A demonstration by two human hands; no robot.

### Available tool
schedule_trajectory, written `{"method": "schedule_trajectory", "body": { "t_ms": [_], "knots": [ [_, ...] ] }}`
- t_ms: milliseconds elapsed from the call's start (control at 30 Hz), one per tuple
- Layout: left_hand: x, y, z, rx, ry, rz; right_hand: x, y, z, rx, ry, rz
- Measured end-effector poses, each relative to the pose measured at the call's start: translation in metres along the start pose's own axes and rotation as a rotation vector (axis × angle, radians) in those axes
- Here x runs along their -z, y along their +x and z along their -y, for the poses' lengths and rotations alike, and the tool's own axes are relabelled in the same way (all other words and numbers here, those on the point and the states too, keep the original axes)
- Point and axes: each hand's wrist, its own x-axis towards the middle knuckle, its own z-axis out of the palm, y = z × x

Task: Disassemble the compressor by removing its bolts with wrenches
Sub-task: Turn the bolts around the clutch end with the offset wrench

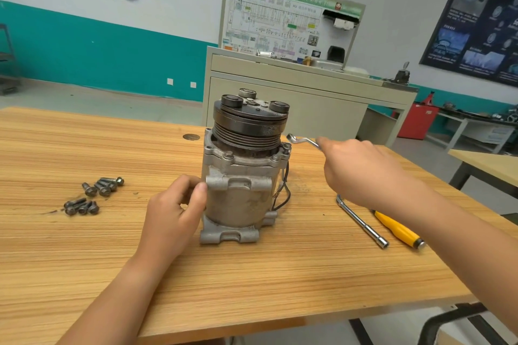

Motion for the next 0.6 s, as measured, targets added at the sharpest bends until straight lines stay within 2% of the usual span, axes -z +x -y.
{"method": "schedule_trajectory", "body": {
  "t_ms": [133,267,600],
  "knots": [
    [-0.001,0.000,0.001,0.000,-0.010,0.015,0.009,0.000,0.006,-0.018,-0.048,0.099],
    [-0.002,0.000,0.001,0.005,-0.004,0.020,0.019,0.000,0.018,0.011,-0.148,0.124],
    [-0.002,-0.001,0.001,0.009,-0.006,0.022,0.028,0.006,0.013,0.232,-0.447,0.116]
  ]
}}
